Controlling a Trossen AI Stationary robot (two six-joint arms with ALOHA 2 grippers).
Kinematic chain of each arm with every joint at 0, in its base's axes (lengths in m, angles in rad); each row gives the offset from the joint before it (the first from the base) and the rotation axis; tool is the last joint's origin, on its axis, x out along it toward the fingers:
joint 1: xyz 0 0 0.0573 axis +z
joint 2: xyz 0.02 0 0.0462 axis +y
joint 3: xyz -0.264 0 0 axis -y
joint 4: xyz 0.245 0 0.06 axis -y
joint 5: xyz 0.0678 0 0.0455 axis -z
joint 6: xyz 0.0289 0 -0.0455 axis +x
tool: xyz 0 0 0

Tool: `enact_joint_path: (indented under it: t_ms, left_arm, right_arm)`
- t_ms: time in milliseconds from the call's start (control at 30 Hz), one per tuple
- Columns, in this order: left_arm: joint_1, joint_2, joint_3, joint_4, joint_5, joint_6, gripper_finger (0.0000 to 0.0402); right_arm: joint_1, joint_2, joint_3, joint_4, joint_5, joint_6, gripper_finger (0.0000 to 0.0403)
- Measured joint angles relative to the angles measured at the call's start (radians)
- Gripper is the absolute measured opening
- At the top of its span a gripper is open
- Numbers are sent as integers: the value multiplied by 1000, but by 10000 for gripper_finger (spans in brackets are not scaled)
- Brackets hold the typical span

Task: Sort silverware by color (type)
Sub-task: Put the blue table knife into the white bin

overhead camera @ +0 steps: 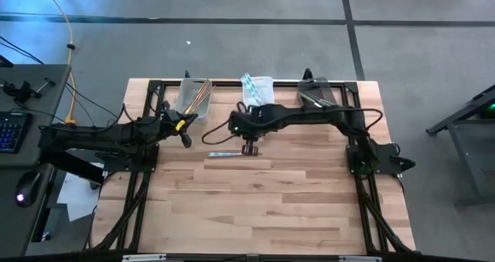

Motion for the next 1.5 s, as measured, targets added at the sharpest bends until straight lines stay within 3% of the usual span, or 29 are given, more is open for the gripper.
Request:
enact_joint_path:
  t_ms: [200, 367, 500, 633, 833, 1100, 1500]
  left_arm:
    - [0, 0, 0, 2, -1, 6, 0]
    - [0, 0, 0, -2, -3, 6, 0]
    - [0, 0, 0, -3, -5, 6, 0]
    - [0, 0, 0, -4, -5, 7, 0]
    - [0, 0, 0, -5, -5, 7, 0]
    - [0, 0, 0, -7, -5, 7, 0]
    - [0, 0, 0, -11, -5, 7, 0]
  right_arm:
    - [48, 115, 3, 150, -92, -84, 54]
    - [59, 206, 3, 313, -92, -127, 130]
    - [34, 254, 2, 409, -89, -109, 167]
    - [6, 283, 4, 428, -128, -89, 172]
    - [-20, 321, 6, 425, -228, -46, 147]
    - [-20, 326, 8, 400, -231, -39, 113]
    - [9, 273, 3, 374, -265, -61, 175]
